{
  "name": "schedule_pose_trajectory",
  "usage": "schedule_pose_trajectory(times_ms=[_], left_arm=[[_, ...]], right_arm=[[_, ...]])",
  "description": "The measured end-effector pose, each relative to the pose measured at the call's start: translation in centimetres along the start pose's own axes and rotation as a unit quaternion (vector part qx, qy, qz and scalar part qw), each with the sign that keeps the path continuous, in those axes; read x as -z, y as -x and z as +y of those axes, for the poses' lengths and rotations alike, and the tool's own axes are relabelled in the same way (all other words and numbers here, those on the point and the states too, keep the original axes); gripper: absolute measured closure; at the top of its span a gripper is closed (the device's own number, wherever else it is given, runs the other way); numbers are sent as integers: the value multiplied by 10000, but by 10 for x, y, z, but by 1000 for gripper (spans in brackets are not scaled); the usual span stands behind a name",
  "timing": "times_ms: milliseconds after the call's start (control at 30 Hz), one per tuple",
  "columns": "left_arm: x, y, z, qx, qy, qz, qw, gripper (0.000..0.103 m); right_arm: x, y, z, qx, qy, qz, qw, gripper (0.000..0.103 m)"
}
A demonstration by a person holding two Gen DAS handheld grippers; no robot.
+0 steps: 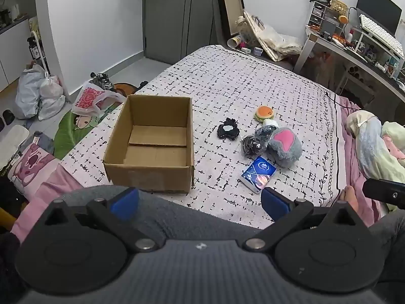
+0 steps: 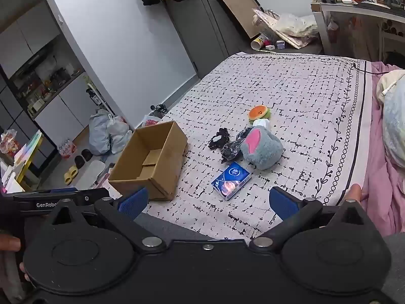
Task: Organize soft objects
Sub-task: 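Move both tools toward the grey plush toy on the bed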
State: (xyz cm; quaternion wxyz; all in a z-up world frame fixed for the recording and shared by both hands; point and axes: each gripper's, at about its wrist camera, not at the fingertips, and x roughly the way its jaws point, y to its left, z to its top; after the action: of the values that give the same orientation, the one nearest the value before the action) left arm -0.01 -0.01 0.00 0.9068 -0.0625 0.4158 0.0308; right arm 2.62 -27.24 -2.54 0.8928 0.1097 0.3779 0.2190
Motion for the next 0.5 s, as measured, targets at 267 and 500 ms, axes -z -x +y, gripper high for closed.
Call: schedule_pose_trajectory(times_ms=[267, 500], left_arm=[[0, -1, -1, 57, -8, 36, 10000, 1], [2, 2, -4, 97, -81, -1, 9999, 1]], right_arm=[[-2, 3, -2, 47, 12, 5, 10000, 0], [-7, 3, 0, 106, 12, 29, 9999, 0]])
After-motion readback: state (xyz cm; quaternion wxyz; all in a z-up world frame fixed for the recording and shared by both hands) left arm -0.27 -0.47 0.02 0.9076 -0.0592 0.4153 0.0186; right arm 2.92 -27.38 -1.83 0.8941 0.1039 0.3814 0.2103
